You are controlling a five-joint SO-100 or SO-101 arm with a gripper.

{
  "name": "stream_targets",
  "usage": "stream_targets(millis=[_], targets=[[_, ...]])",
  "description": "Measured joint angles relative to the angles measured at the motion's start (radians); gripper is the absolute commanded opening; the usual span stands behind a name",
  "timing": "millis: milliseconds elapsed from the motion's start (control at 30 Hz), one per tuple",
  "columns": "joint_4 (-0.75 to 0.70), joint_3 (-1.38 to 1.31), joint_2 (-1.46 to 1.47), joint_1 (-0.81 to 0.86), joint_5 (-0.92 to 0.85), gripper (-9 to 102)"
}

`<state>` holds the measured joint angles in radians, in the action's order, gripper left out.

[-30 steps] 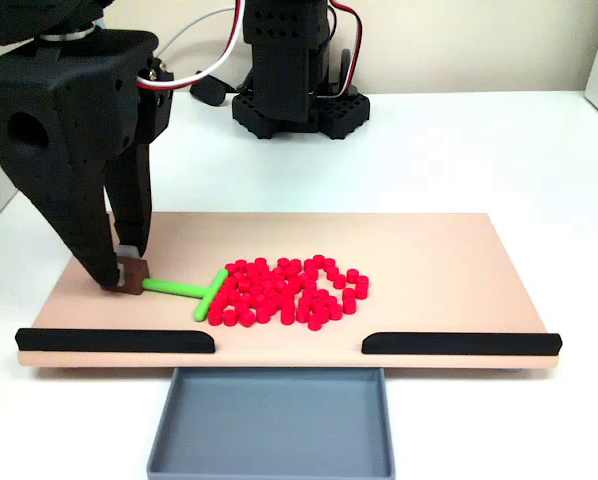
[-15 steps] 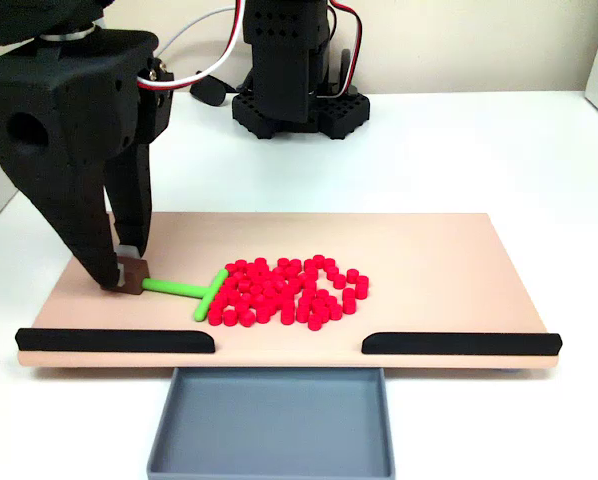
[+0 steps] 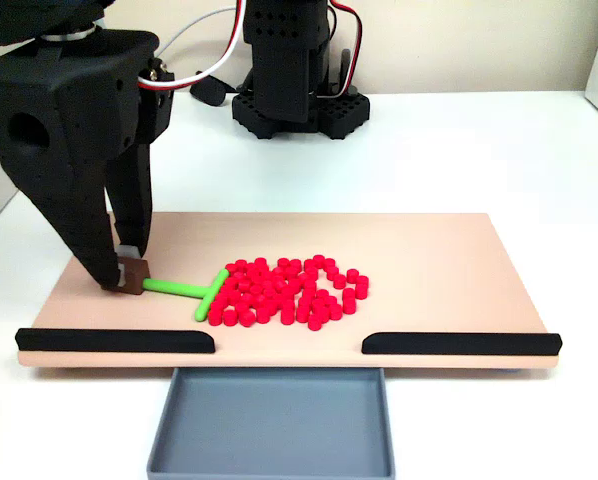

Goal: Push granules from right to the grey container

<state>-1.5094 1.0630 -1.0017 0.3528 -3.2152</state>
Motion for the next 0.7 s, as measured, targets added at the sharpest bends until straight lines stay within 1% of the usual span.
stream_targets(millis=[700], targets=[[0.0,0.0,0.0,-0.009,0.0,0]])
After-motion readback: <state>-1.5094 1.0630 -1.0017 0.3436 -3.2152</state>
